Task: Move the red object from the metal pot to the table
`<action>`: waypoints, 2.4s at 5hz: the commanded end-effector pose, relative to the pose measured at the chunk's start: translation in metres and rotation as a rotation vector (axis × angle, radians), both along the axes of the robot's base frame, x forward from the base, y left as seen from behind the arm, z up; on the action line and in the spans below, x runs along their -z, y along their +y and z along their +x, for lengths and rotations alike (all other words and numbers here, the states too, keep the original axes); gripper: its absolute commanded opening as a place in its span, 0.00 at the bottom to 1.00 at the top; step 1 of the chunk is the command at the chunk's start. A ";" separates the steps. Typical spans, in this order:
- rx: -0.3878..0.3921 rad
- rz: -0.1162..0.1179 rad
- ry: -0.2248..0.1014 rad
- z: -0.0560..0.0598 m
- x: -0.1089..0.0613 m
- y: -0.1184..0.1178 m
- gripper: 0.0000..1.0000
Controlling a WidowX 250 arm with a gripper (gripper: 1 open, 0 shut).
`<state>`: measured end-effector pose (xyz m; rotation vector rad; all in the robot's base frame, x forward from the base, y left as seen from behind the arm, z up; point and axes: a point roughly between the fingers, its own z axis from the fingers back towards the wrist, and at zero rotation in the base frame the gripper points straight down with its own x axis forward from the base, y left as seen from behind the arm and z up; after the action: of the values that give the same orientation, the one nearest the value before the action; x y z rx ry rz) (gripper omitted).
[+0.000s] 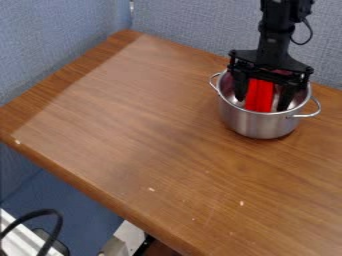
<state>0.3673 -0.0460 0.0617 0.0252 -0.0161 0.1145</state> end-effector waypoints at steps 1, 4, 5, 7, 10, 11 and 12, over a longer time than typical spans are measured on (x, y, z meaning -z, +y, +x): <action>0.012 -0.005 -0.056 0.011 -0.014 -0.003 0.00; 0.009 -0.025 -0.029 0.012 -0.020 -0.002 0.00; 0.009 -0.033 -0.018 0.011 -0.023 -0.001 0.00; 0.010 -0.048 -0.004 0.010 -0.028 -0.002 0.00; 0.012 -0.072 0.007 0.007 -0.037 -0.001 0.00; 0.011 -0.082 0.011 0.006 -0.043 0.001 0.00; 0.010 -0.091 0.014 0.006 -0.047 0.003 0.00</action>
<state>0.3642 -0.0464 0.0784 -0.0464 0.0917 0.0933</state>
